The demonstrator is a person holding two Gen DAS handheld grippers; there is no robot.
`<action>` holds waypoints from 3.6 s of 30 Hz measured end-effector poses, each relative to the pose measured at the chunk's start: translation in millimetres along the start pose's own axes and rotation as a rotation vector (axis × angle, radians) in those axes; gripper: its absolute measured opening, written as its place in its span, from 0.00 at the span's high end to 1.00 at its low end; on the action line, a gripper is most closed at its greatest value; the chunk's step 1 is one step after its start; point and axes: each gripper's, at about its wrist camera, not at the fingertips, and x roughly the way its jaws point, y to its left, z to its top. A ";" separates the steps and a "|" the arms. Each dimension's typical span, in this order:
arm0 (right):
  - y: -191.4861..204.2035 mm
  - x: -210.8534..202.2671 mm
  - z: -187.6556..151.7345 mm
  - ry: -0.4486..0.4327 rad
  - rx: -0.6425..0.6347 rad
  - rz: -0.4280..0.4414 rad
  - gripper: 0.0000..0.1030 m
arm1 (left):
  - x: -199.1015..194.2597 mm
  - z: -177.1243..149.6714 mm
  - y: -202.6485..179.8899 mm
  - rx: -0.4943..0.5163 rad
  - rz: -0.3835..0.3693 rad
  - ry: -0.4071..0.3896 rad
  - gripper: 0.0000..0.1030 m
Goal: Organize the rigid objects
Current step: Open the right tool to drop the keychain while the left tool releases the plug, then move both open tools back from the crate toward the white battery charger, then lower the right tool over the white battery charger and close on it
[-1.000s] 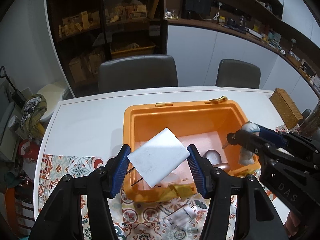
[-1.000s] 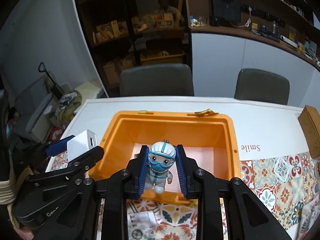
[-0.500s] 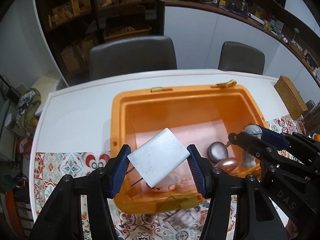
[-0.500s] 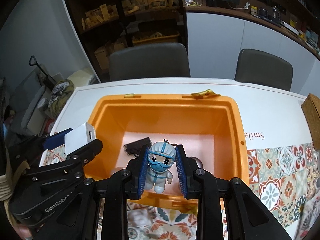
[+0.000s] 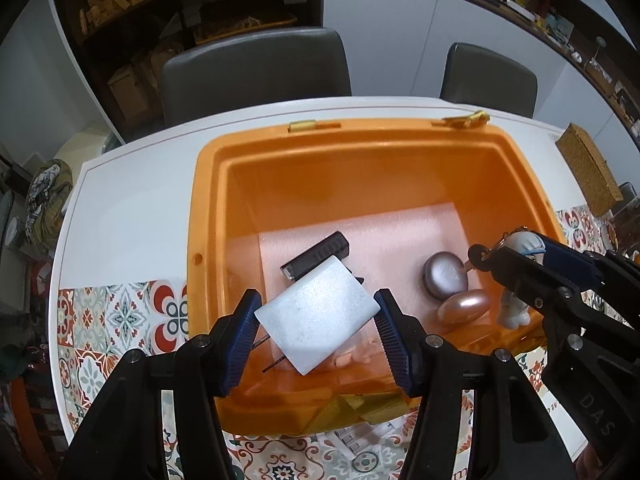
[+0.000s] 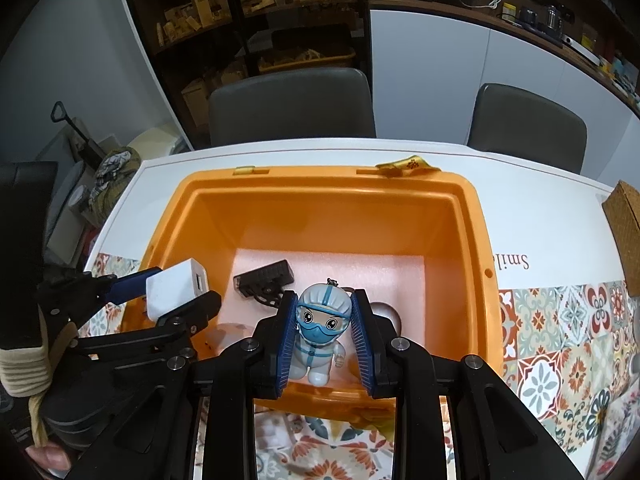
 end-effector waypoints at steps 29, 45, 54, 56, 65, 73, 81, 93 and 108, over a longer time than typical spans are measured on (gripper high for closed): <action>17.4 2.5 -3.5 -0.012 -0.020 0.006 0.50 | -43.0 -20.9 37.9 -0.092 0.192 -0.099 0.13; 22.7 -22.7 -27.7 -0.043 -0.037 0.015 0.50 | -65.3 -51.6 41.4 -0.128 0.183 -0.128 0.12; 30.5 -50.7 -45.6 -0.106 -0.066 0.016 0.46 | -81.8 -69.3 42.2 -0.147 0.187 -0.155 0.06; 32.8 -56.3 -49.9 -0.118 -0.078 0.021 0.43 | -84.6 -74.4 43.5 -0.157 0.184 -0.161 0.05; 41.1 -70.1 -70.5 -0.145 -0.116 0.039 0.38 | -83.9 -101.4 48.9 -0.204 0.162 -0.138 0.02; 48.3 -68.1 -91.4 -0.127 -0.146 0.053 0.38 | -72.4 -123.2 49.6 -0.204 0.176 -0.101 0.02; 50.8 -54.6 -109.0 -0.077 -0.148 0.071 0.38 | -66.2 -144.3 54.7 -0.245 0.186 -0.076 0.02; 55.6 -20.5 -131.9 0.025 -0.160 0.101 0.32 | -49.7 -177.8 64.4 -0.316 0.234 -0.032 0.02; 66.7 22.6 -156.2 0.113 -0.212 0.122 0.21 | -20.4 -214.0 75.3 -0.382 0.267 0.057 0.02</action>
